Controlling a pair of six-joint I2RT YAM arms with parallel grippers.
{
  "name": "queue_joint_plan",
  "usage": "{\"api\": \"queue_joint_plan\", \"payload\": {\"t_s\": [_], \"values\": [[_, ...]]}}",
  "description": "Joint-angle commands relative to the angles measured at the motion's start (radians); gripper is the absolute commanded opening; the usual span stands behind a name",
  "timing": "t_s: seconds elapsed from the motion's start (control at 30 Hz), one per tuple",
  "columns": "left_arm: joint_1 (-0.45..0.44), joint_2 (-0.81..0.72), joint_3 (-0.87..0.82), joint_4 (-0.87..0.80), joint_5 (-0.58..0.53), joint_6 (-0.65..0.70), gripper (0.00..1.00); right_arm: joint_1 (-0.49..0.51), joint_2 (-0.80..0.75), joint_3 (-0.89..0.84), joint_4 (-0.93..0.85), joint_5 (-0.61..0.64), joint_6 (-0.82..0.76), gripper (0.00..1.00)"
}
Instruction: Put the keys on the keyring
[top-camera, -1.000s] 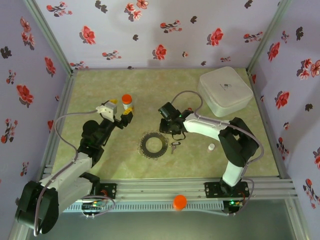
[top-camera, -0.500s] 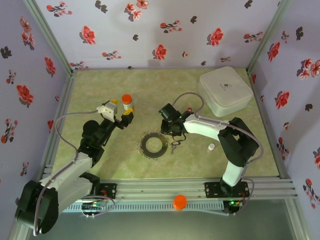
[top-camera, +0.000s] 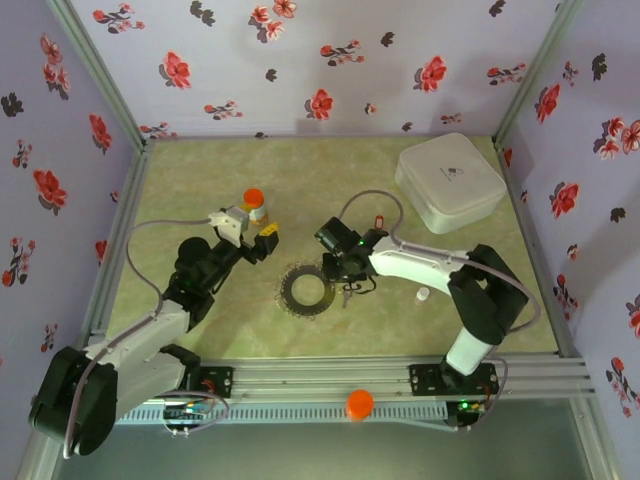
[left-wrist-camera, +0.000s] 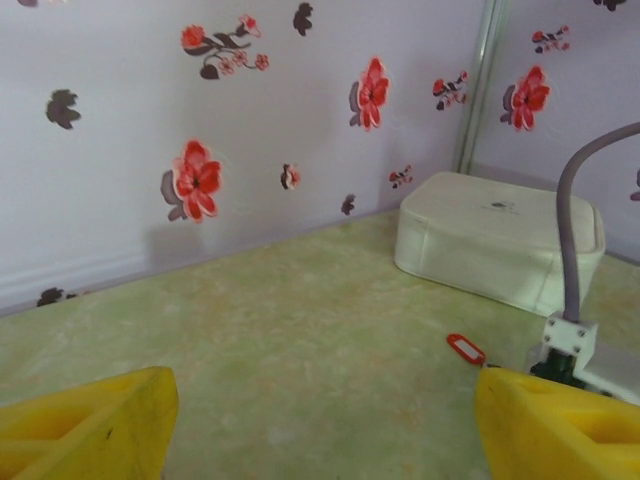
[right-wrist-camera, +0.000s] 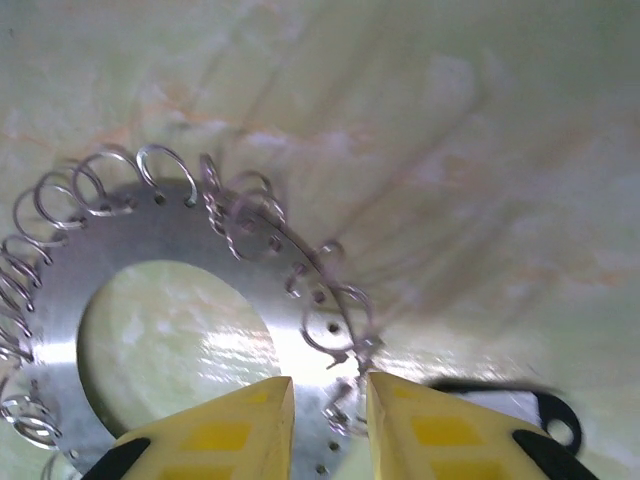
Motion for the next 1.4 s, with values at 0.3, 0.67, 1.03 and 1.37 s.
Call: {"api": "queue_joint_plan", "payload": {"t_s": [0.3,0.67,1.03,1.37], "values": [[-0.063,0.069,0.077,-0.063,0.097,0.003,0.78,-0.192,-0.298,-0.072,0.031,-0.116,-0.507,0.31],[-0.078,0.082,0.086,-0.087,0.091,0.004,0.78,-0.199,-0.487,-0.396,0.463,-0.321,-1.382,0.39],[-0.093,0.064,0.082,-0.090,0.092,0.032,0.78,-0.196,-0.167,-0.282,0.341,-0.315,-1.721,0.35],[-0.127,0.014,0.088,-0.133,0.078,0.102,0.78,-0.160,-0.054,-0.233,0.326,-0.319,-1.854,0.27]]}}
